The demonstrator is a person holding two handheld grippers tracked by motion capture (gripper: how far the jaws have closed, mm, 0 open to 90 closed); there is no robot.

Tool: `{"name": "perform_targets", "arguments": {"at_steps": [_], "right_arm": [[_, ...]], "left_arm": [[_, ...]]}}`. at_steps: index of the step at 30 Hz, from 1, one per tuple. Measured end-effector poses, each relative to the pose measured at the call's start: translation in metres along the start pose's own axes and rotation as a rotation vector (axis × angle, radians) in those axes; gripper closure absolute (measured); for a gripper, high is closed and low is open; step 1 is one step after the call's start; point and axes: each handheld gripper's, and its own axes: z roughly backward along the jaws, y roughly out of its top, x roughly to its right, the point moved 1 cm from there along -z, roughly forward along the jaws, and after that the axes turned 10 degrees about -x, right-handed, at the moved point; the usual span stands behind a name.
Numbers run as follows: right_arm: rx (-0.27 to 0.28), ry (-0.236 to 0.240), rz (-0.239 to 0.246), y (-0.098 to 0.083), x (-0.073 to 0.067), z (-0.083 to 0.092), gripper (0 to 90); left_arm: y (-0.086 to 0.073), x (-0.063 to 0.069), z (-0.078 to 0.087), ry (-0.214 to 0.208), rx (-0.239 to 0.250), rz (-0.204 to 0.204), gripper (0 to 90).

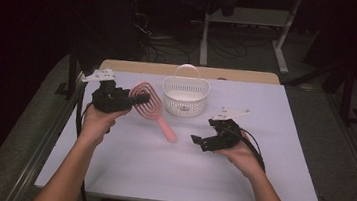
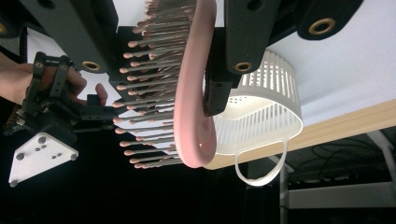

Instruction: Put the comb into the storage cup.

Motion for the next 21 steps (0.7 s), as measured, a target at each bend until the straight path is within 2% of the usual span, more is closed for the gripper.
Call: {"name": "perform_targets", "arguments": {"at_steps": [6, 9, 11, 21], "right_arm": [[0.016, -0.024, -0.037, -0.019, 0.008, 0.009, 2.0], [0.023, -0.039, -0.037, -0.031, 0.01, 0.013, 0.5], [0.02, -0.035, -0.052, -0.037, 0.01, 0.016, 0.4], [0.029, -0.059, -0.066, -0.072, 0.012, 0.027, 0.0]], "left_arm": [[0.0, -0.001, 0.0, 0.003, -0.002, 0.0, 65.7], [0.0, -0.001, 0.0, 0.001, -0.004, -0.002, 65.7], [0.0, 0.0, 0.0, 0.003, -0.003, -0.002, 65.7], [0.002, 0.0, 0.003, 0.006, 0.01, -0.004, 65.7]]}}
